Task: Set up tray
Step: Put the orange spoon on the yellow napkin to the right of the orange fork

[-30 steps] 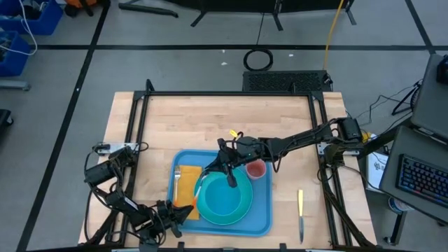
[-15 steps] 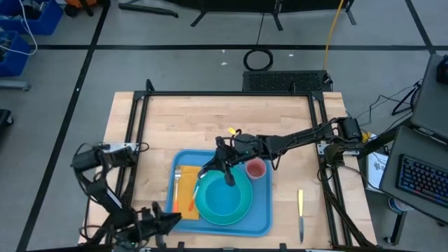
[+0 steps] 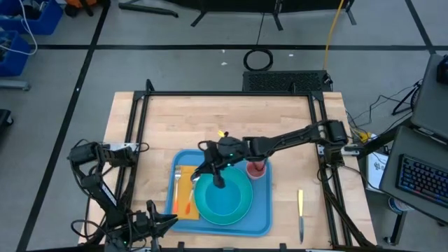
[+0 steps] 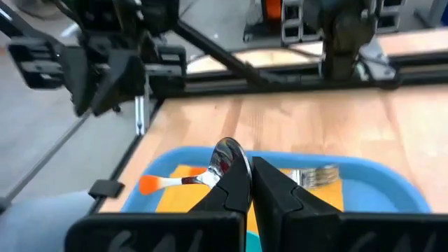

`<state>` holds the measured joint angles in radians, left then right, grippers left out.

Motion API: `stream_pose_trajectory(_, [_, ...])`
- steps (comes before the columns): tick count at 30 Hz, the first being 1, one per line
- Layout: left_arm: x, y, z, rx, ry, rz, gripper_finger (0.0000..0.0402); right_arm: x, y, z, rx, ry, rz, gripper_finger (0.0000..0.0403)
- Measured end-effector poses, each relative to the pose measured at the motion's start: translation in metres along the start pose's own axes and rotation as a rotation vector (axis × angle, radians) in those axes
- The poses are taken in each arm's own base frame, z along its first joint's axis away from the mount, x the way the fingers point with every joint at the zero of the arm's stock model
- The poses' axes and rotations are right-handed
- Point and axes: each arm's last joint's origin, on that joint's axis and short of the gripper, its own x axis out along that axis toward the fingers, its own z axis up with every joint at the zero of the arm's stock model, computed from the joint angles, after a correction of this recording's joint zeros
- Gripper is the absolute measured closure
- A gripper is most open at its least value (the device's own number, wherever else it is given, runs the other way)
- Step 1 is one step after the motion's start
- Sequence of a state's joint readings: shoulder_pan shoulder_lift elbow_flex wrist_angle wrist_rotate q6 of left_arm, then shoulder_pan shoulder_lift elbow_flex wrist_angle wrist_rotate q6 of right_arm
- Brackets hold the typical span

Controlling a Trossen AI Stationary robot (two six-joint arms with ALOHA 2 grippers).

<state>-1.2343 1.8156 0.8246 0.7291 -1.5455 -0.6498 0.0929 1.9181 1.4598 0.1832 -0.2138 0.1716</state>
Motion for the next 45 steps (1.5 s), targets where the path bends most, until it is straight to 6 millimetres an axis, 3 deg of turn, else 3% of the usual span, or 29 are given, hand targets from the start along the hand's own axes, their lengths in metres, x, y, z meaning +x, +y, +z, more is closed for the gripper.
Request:
stream_pose_trajectory(12, [-0.001, 0.000, 0.000, 0.005, 0.002, -0.003, 0.0339, 0.040, -0.014, 0.012, 0.060, 0.084, 0.074, 0.0403])
stream_pose_trajectory(17, [-0.003, 0.000, -0.001, 0.017, 0.009, -0.016, 0.0339, 0.051, -0.023, 0.007, 0.075, 0.136, 0.054, 0.0403])
stream_pose_trajectory(29, [-0.004, 0.000, 0.000, 0.078, 0.000, -0.006, 0.0339, 0.052, -0.038, 0.003, 0.120, 0.152, 0.021, 0.0403])
stream_pose_trajectory(45, [-0.002, -0.001, 0.006, 0.232, -0.012, 0.018, 0.0339, 0.050, -0.043, 0.000, 0.160, 0.177, -0.020, 0.0403])
